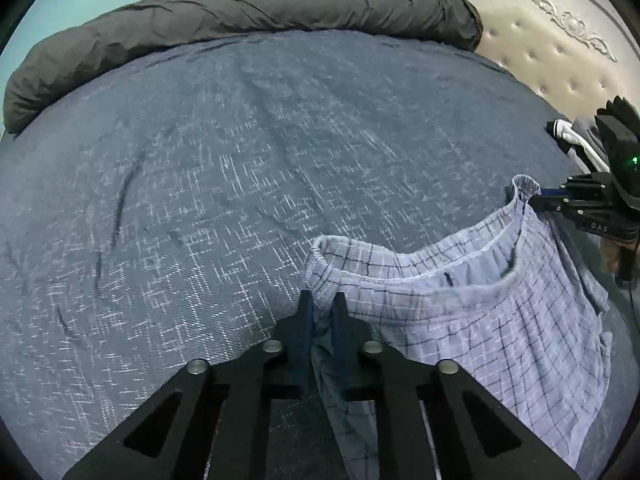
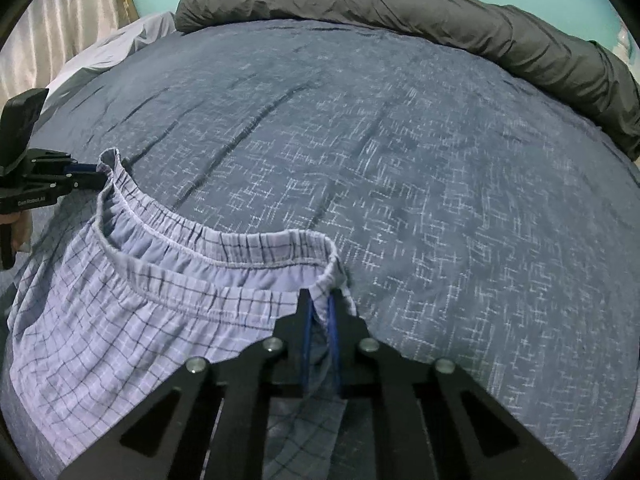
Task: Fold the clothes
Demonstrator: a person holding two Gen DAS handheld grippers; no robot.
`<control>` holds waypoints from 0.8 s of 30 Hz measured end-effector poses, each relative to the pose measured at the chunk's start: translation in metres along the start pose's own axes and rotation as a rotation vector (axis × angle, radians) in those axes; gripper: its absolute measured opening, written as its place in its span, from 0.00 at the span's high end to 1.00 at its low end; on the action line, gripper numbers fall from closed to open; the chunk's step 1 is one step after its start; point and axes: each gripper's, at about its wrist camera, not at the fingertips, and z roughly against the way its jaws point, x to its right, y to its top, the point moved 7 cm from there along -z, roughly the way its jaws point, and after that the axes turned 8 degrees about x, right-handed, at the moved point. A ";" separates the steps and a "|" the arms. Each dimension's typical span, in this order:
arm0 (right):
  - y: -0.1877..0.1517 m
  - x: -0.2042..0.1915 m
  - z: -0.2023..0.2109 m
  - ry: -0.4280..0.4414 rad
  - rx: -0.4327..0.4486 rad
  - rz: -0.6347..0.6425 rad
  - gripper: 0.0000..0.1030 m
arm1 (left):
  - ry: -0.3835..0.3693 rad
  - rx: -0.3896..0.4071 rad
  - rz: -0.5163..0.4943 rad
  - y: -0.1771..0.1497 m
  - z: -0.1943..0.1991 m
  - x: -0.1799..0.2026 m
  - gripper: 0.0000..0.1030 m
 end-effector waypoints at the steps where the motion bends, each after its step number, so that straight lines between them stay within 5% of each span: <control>1: 0.002 0.001 0.003 -0.001 0.012 -0.008 0.94 | -0.001 0.009 0.009 0.002 0.003 -0.001 0.93; 10: 0.032 0.015 0.020 0.000 0.096 -0.088 0.94 | -0.034 0.080 0.158 0.022 0.019 -0.028 0.94; 24: 0.046 0.042 -0.035 0.008 0.008 -0.297 0.94 | -0.143 0.028 0.445 0.026 -0.031 -0.069 0.91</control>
